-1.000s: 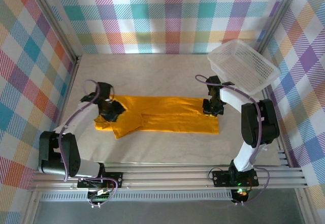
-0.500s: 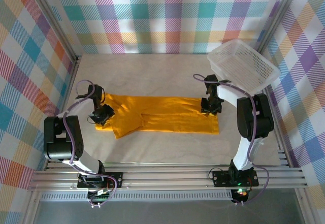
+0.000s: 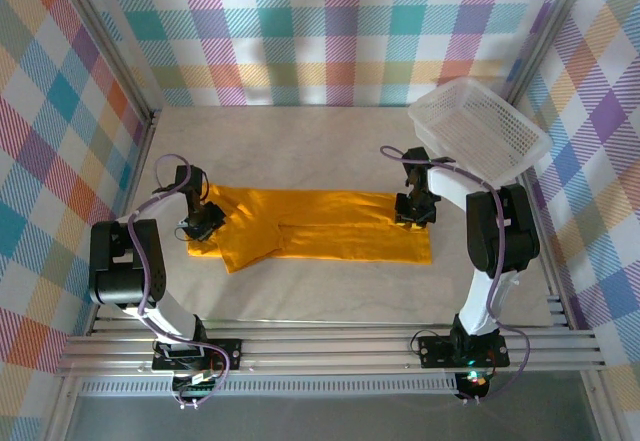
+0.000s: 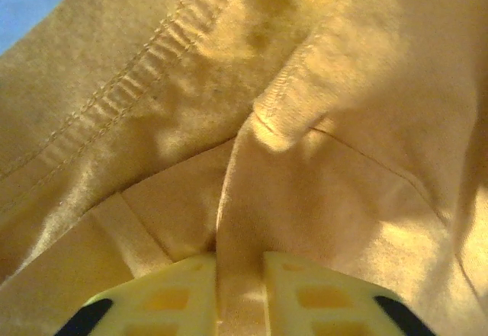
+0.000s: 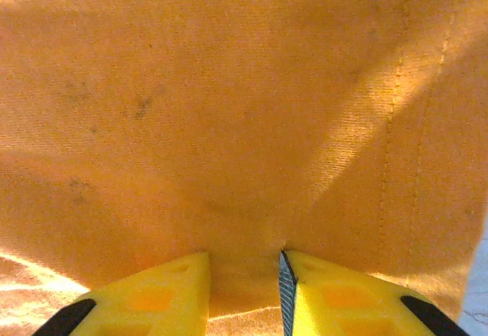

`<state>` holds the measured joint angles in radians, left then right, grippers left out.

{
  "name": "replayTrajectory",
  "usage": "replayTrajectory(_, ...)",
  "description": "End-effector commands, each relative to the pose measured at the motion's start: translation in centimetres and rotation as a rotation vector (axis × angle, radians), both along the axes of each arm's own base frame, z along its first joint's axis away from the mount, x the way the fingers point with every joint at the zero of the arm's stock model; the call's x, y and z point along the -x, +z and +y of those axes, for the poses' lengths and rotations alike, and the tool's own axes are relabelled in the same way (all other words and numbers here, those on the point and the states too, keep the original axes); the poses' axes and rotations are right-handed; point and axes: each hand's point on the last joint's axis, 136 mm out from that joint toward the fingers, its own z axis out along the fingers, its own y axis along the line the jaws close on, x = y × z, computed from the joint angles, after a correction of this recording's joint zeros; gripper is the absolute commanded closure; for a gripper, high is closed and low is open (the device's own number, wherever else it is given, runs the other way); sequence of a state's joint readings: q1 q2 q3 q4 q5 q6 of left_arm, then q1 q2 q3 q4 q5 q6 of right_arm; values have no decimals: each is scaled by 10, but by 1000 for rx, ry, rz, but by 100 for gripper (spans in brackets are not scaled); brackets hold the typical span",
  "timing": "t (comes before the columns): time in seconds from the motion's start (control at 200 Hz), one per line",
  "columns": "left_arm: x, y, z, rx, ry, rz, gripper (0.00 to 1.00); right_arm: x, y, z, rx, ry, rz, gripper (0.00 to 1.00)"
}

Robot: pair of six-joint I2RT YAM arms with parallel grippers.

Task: Fold and stack the t-shirts

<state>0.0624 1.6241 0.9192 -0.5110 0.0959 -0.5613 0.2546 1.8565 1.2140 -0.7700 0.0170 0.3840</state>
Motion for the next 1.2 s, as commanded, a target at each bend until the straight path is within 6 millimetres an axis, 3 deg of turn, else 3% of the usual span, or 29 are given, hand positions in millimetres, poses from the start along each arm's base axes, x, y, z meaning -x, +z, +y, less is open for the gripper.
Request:
replayTrajectory(0.0,-11,14,4,6,4,-53,86,0,5,0,-11,-15,10,70)
replayTrajectory(0.205,-13,35,12,-39,21,-72,100,3,1,-1,-1,-18,26,71)
replayTrajectory(0.395,-21,50,20,-79,39,-61,100,2,0,-1,-2,-14,31,71)
replayTrajectory(0.8,-50,38,42,-189,21,74,100,2,2,0,-4,1,35,71)
replayTrajectory(0.85,-53,34,45,-203,18,95,92,0,5,0,-7,5,23,71)
replayTrajectory(0.925,-56,35,53,-246,31,117,68,-4,15,0,-10,11,-11,71)
replayTrajectory(0.995,-54,46,61,-301,74,111,65,-9,26,-1,-2,18,-48,71)
replayTrajectory(1.065,-43,73,64,-376,115,75,64,-17,37,-2,6,33,-92,71)
replayTrajectory(1.135,-28,87,47,-343,143,40,65,-25,44,-3,16,53,-133,71)
replayTrajectory(1.195,-12,82,21,-234,177,41,67,-33,43,-4,29,73,-145,71)
